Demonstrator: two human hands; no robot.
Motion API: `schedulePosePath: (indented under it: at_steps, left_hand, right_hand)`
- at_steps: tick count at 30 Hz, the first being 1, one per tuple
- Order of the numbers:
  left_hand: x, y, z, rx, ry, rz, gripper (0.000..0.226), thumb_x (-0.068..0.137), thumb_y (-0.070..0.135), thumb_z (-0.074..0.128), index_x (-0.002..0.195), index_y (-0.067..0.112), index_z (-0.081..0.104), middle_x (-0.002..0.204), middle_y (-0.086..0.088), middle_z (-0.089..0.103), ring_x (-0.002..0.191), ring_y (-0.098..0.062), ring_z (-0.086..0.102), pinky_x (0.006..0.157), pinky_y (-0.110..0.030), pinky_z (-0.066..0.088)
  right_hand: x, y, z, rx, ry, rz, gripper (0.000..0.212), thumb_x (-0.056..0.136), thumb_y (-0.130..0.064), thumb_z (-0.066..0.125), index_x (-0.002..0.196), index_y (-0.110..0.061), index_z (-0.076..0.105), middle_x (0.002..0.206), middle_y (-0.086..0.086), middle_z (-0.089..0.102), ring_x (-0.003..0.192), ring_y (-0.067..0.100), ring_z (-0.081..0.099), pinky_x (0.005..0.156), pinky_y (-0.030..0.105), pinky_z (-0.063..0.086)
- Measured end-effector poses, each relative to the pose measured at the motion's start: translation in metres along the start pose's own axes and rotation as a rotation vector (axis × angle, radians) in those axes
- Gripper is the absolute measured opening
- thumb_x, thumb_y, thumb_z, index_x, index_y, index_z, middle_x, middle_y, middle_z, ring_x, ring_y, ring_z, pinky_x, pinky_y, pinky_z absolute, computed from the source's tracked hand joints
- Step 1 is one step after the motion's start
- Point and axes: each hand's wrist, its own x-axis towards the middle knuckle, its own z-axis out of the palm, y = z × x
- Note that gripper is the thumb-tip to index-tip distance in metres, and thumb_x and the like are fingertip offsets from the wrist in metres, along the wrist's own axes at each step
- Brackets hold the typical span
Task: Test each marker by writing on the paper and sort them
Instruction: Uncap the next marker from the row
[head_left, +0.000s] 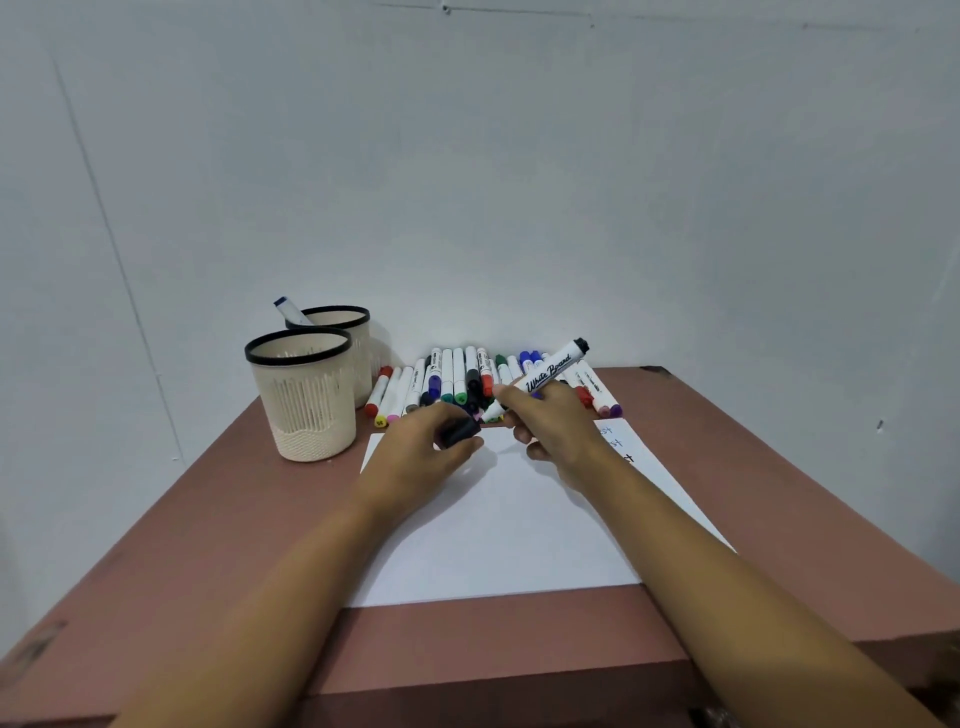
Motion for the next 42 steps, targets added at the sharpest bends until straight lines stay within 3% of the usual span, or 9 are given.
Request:
schedulePosePath:
  at_steps: [12, 17, 23, 26, 29, 32, 36, 39, 42]
  left_hand:
    - [-0.001, -0.001, 0.001, 0.047, -0.02, 0.154, 0.02, 0.089, 0.02, 0.063, 0.102, 0.006, 0.068, 0.08, -0.005, 0.064, 0.069, -0.009, 0.051, 0.065, -0.014, 0.036]
    - [-0.002, 0.006, 0.005, 0.018, -0.074, 0.117, 0.019, 0.096, 0.018, 0.05, 0.088, 0.003, 0.06, 0.067, 0.005, 0.052, 0.066, 0.005, 0.047, 0.059, -0.01, 0.035]
    - [-0.002, 0.006, 0.008, -0.183, -0.19, -0.009, 0.019, 0.098, 0.025, 0.046, 0.082, 0.019, 0.054, 0.058, 0.014, 0.048, 0.054, 0.003, 0.046, 0.053, -0.014, 0.032]
    - [-0.002, 0.007, 0.007, -0.517, -0.277, -0.137, 0.025, 0.096, 0.029, 0.046, 0.083, 0.011, 0.058, 0.049, 0.014, 0.04, 0.048, -0.003, 0.031, 0.05, -0.017, 0.027]
    - [-0.003, 0.011, 0.008, -0.625, -0.254, -0.216, 0.022, 0.099, 0.018, 0.043, 0.087, 0.008, 0.059, 0.051, 0.013, 0.034, 0.049, -0.007, 0.026, 0.046, -0.019, 0.024]
    - [-0.003, 0.014, 0.009, -0.562, -0.156, -0.215, 0.014, 0.098, 0.018, 0.046, 0.098, 0.02, 0.059, 0.052, 0.01, 0.041, 0.046, -0.002, 0.034, 0.048, -0.017, 0.029]
    - [-0.003, 0.01, 0.004, -0.151, -0.044, -0.044, 0.018, 0.097, 0.021, 0.049, 0.108, 0.015, 0.062, 0.067, 0.011, 0.054, 0.061, 0.007, 0.049, 0.058, -0.011, 0.035]
    - [-0.006, 0.009, -0.001, 0.001, 0.004, 0.141, 0.017, 0.095, 0.018, 0.053, 0.105, 0.008, 0.063, 0.066, 0.015, 0.05, 0.065, 0.007, 0.049, 0.059, -0.008, 0.034]
    - [-0.007, 0.013, 0.001, 0.049, 0.068, 0.217, 0.023, 0.094, 0.03, 0.041, 0.086, 0.017, 0.059, 0.061, 0.016, 0.045, 0.067, 0.001, 0.047, 0.059, -0.016, 0.032]
  right_hand:
    - [-0.005, 0.012, 0.002, 0.238, -0.089, 0.035, 0.017, 0.086, -0.026, 0.071, 0.076, -0.014, 0.063, 0.058, -0.007, 0.054, 0.047, 0.005, 0.041, 0.045, 0.018, 0.03]
    - [-0.004, 0.016, 0.005, 0.388, -0.16, 0.059, 0.018, 0.088, -0.017, 0.068, 0.072, -0.013, 0.059, 0.059, -0.003, 0.047, 0.048, 0.005, 0.037, 0.045, 0.016, 0.031]
    - [-0.004, 0.019, 0.003, 0.46, -0.227, 0.047, 0.015, 0.091, -0.012, 0.063, 0.077, -0.008, 0.058, 0.057, -0.001, 0.048, 0.047, 0.004, 0.04, 0.046, 0.015, 0.035]
    - [-0.005, 0.019, 0.002, 0.469, -0.25, 0.038, 0.015, 0.092, -0.011, 0.061, 0.078, -0.008, 0.056, 0.055, -0.002, 0.048, 0.046, 0.004, 0.04, 0.045, 0.015, 0.034]
    - [-0.004, 0.016, 0.0, 0.426, -0.262, 0.034, 0.014, 0.092, -0.012, 0.061, 0.079, -0.008, 0.057, 0.058, -0.002, 0.048, 0.048, 0.004, 0.04, 0.046, 0.015, 0.033]
    - [-0.004, 0.014, -0.002, 0.285, -0.25, -0.001, 0.01, 0.09, -0.019, 0.064, 0.083, -0.013, 0.062, 0.061, -0.006, 0.05, 0.053, 0.005, 0.033, 0.05, 0.018, 0.028]
    - [-0.003, 0.004, -0.008, 0.325, -0.182, 0.077, 0.021, 0.09, -0.034, 0.064, 0.077, -0.019, 0.057, 0.057, -0.008, 0.047, 0.046, 0.006, 0.029, 0.046, 0.019, 0.022]
    - [0.001, -0.001, -0.018, 0.425, 0.024, 0.201, 0.038, 0.09, -0.051, 0.058, 0.071, -0.02, 0.046, 0.051, -0.004, 0.038, 0.039, 0.008, 0.025, 0.043, 0.019, 0.016]
    - [-0.001, 0.003, -0.015, 0.386, 0.129, 0.183, 0.034, 0.096, -0.035, 0.052, 0.069, -0.016, 0.043, 0.042, -0.003, 0.035, 0.035, 0.008, 0.023, 0.037, 0.016, 0.016]
